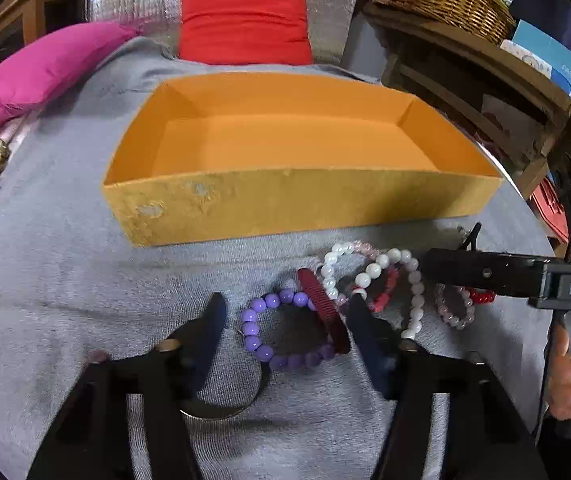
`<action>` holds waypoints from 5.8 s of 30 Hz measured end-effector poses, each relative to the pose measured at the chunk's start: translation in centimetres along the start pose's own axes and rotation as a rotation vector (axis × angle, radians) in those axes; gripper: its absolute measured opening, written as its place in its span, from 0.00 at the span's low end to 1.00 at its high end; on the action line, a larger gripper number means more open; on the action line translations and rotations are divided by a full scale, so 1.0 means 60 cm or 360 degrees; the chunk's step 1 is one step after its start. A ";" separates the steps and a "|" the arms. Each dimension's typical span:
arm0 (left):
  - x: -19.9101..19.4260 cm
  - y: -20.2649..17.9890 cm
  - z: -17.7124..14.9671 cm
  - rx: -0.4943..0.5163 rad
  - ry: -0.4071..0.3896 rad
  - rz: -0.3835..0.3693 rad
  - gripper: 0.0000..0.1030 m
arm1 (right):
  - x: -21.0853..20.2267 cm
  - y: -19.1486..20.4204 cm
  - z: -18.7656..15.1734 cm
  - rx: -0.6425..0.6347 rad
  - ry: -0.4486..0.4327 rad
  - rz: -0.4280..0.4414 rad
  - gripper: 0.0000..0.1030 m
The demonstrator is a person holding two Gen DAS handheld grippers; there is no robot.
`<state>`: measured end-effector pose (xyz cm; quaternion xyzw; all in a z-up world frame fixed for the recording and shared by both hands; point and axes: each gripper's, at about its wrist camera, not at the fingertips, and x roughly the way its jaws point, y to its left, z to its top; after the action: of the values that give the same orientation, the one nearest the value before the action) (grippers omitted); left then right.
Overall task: Organize jewelry
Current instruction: 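Grasp the dark red bangle with the left tool while the right tool grasps the white pearl bracelet, then carry both bracelets into the orange tray and open both tools, then move both tools back over the remaining bracelets, then grasp the pink-white beaded bracelet with the left tool while the right tool grasps the black hair tie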
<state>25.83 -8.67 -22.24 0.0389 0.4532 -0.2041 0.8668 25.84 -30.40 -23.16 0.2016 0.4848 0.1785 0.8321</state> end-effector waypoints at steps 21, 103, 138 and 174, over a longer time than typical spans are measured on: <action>-0.023 0.002 -0.011 0.0115 -0.0074 -0.0029 0.08 | 0.007 0.028 -0.014 -0.0130 -0.0014 -0.0051 0.11; 0.040 0.084 0.126 -0.0238 -0.0046 0.0132 0.08 | -0.090 -0.073 0.097 0.0457 -0.0631 -0.0278 0.13; -0.061 0.017 0.030 -0.0038 -0.0199 -0.0162 0.58 | -0.170 -0.119 -0.020 0.0568 -0.0363 -0.0187 0.50; 0.030 -0.049 0.042 0.0099 0.0025 -0.0415 0.10 | -0.084 -0.104 0.026 0.0527 -0.0284 -0.0381 0.19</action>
<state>27.53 -12.56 -21.85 0.0080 0.4547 -0.3288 0.8277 25.50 -38.49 -21.90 0.2917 0.4525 -0.0222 0.8424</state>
